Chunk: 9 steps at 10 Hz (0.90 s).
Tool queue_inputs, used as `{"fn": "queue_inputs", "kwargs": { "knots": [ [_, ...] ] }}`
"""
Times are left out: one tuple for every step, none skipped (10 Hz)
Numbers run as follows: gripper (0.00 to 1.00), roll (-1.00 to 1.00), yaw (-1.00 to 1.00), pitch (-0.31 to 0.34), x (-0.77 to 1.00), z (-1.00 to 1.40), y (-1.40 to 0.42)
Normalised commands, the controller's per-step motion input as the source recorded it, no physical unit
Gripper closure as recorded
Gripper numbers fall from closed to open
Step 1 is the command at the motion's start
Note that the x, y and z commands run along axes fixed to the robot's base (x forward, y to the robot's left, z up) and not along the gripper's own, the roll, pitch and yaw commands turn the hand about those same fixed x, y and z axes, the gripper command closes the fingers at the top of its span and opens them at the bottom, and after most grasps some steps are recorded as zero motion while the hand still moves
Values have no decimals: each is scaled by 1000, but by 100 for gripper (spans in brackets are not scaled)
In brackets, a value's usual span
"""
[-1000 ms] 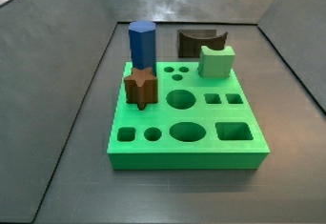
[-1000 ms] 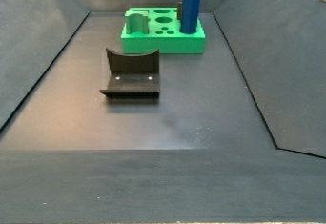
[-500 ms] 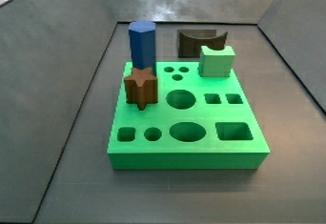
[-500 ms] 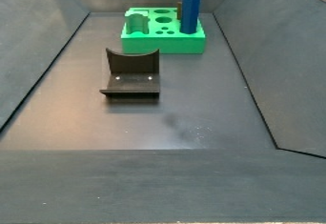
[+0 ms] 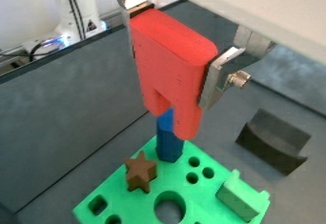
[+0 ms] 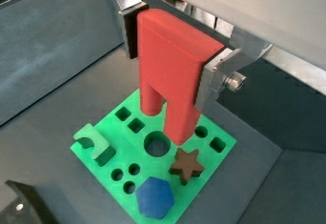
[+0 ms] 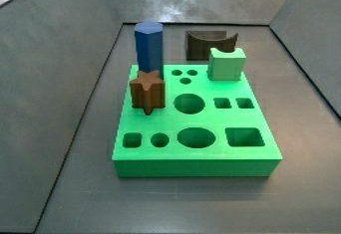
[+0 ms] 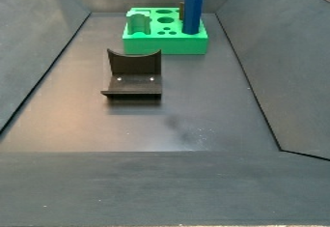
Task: Pick up the square-circle object. Move up. Rotate the square-circle object. Place the square-circle object on the fixture. Regrasp the square-circle object. Move to above the board. Insert the square-circle object.
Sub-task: Insert the square-circle object.
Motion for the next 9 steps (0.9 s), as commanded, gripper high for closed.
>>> {"fn": "queue_inputs", "kwargs": {
  "knots": [
    [100, 0, 20, -37, 0, -29, -51],
    [100, -94, 246, -183, -160, -326, -443],
    [100, -56, 317, -194, -94, -451, -577],
    [100, 0, 351, -133, 0, -514, -726],
    [100, 14, 423, -173, -77, -417, -706],
    [100, 90, 506, -293, -206, -489, -623],
    [100, 103, 517, -340, -249, -514, -554],
    [100, 103, 489, -284, -249, -623, -529],
    [100, 103, 463, -240, -297, -706, -560]
  ]
}}
